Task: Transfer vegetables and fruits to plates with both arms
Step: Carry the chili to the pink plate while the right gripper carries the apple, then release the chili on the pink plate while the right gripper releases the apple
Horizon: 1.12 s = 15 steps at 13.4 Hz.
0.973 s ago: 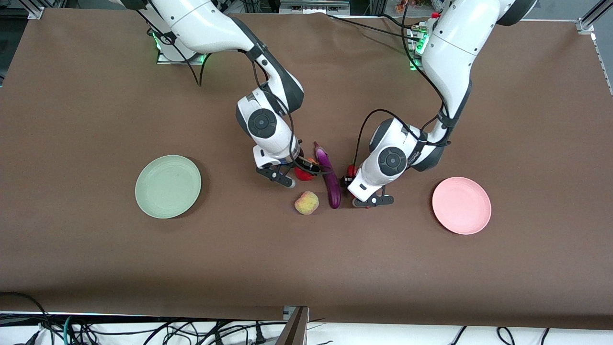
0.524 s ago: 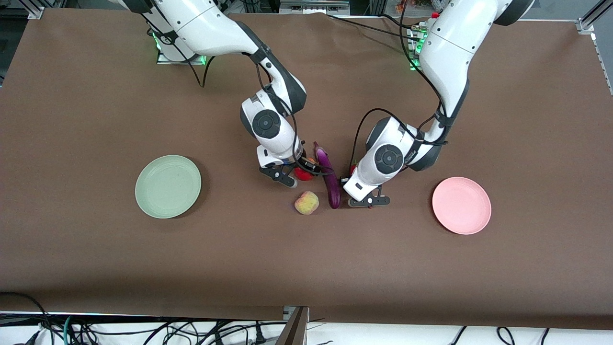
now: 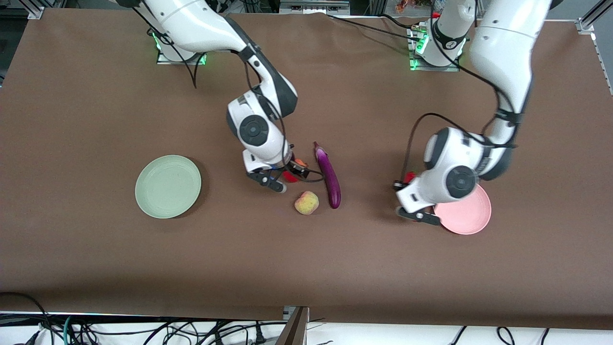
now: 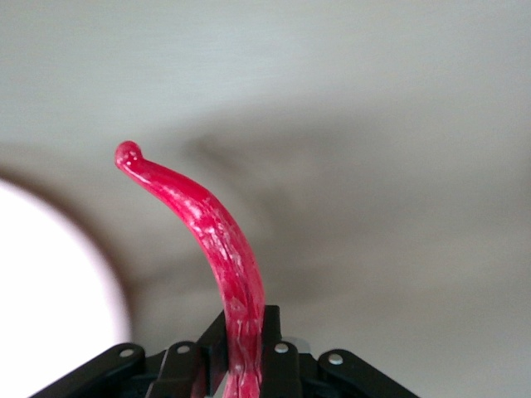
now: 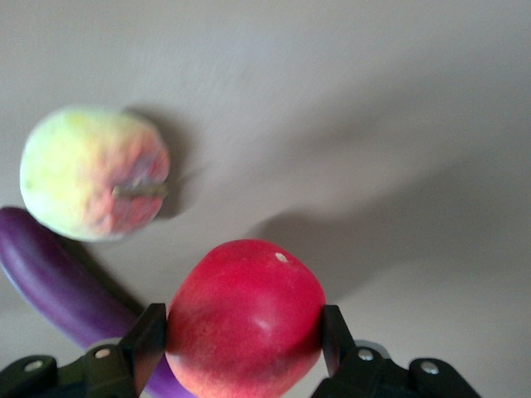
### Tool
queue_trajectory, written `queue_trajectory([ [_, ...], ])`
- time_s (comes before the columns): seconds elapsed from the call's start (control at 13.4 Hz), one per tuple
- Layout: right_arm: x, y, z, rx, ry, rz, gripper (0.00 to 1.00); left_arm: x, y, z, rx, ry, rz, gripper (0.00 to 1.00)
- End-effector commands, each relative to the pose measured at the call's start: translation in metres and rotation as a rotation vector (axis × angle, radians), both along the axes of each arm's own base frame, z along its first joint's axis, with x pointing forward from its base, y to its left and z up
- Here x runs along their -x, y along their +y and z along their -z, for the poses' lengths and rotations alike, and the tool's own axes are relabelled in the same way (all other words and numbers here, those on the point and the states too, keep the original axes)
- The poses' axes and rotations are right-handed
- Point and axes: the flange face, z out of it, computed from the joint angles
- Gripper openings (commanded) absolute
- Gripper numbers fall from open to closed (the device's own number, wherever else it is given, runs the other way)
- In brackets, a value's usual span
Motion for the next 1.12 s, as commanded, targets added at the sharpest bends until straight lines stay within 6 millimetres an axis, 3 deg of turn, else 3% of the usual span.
queue_trajectory([
  [0.0,-0.028,-0.076,-0.047,-0.006,0.057,-0.104,0.37,-0.016,0.065,-0.017,-0.060,-0.009,0.167,0.00],
  [0.07,-0.041,-0.109,-0.051,0.006,0.065,-0.150,0.37,-0.019,0.079,-0.014,-0.049,-0.005,0.214,0.00],
  [0.15,-0.051,-0.139,-0.052,0.024,0.066,-0.201,0.37,-0.021,0.095,-0.008,-0.040,-0.002,0.233,0.14],
  [0.22,-0.062,-0.169,-0.051,0.059,0.057,-0.240,0.37,-0.020,0.098,-0.004,-0.037,0.003,0.222,0.99],
  [0.52,-0.081,-0.259,-0.043,0.176,0.076,-0.407,0.40,-0.021,0.083,-0.014,-0.021,-0.014,0.233,1.00],
  [0.75,-0.077,-0.310,-0.015,0.195,0.108,-0.449,0.46,-0.019,0.039,-0.023,0.042,-0.022,0.184,1.00],
  [0.82,-0.074,-0.316,-0.005,0.191,0.102,-0.434,0.56,-0.015,0.019,-0.025,0.058,-0.018,0.128,1.00],
  [0.97,-0.077,-0.321,-0.003,0.170,0.087,-0.392,0.99,0.001,-0.051,-0.029,0.082,-0.012,0.000,1.00],
  [1.05,-0.077,-0.316,-0.007,0.133,0.085,-0.365,0.99,0.011,-0.086,-0.029,0.075,-0.001,-0.101,1.00],
])
